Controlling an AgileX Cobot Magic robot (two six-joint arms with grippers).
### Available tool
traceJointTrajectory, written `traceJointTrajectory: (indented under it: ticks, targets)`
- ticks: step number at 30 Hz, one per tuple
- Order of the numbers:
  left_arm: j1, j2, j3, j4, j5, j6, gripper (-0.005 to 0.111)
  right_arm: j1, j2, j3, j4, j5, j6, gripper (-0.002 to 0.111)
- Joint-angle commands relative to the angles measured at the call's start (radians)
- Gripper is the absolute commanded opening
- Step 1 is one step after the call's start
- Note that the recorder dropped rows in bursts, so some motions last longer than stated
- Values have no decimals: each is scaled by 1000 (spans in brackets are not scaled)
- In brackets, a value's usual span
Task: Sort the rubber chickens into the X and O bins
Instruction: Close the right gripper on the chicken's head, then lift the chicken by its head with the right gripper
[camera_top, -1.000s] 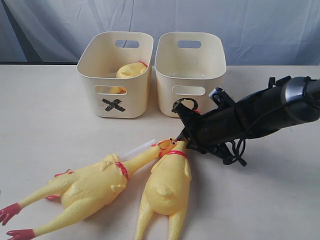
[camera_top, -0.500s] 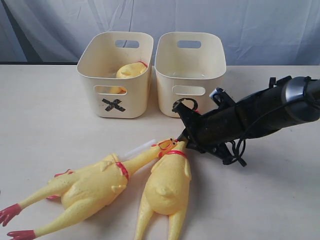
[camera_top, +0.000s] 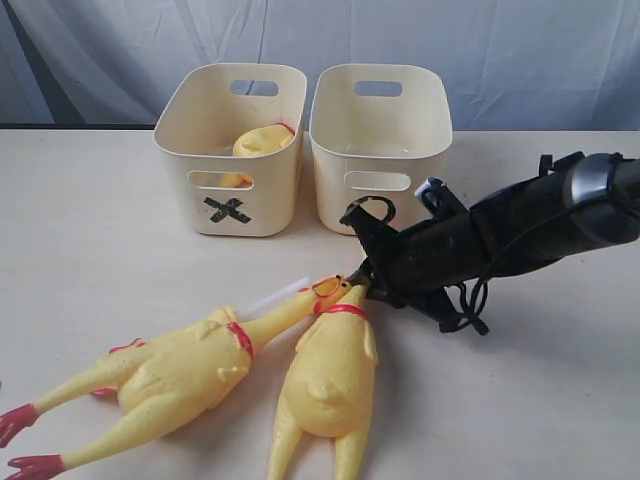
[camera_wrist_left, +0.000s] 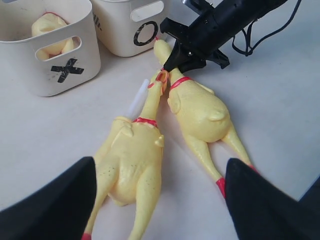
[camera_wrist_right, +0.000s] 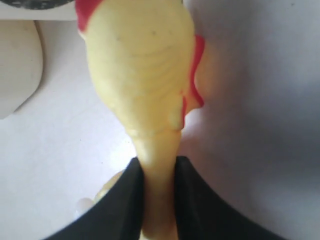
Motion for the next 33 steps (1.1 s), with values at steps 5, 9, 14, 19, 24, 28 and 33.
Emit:
traceJointTrajectory:
  ticks: [5, 9, 14, 19, 24, 28, 33]
  targets:
    - [3, -6, 2, 3, 3, -5, 68, 2, -74, 0, -27, 27, -2, -1]
    - [3, -6, 2, 3, 1, -5, 68, 2, -94, 0, -28, 41, 21, -1]
    - [3, -6, 2, 3, 1, -5, 68, 2, -115, 0, -29, 75, 21, -1]
    - [3, -6, 2, 6, 1, -5, 68, 2, -148, 0, -43, 97, 21, -1]
    - [3, -6, 2, 6, -1, -5, 68, 2, -187, 0, -51, 123, 23, -1]
    - [3, -6, 2, 6, -1, -5, 68, 2, -226, 0, -51, 132, 23, -1]
    - [3, -6, 2, 6, -1, -5, 68, 2, -287, 0, -47, 126, 23, -1]
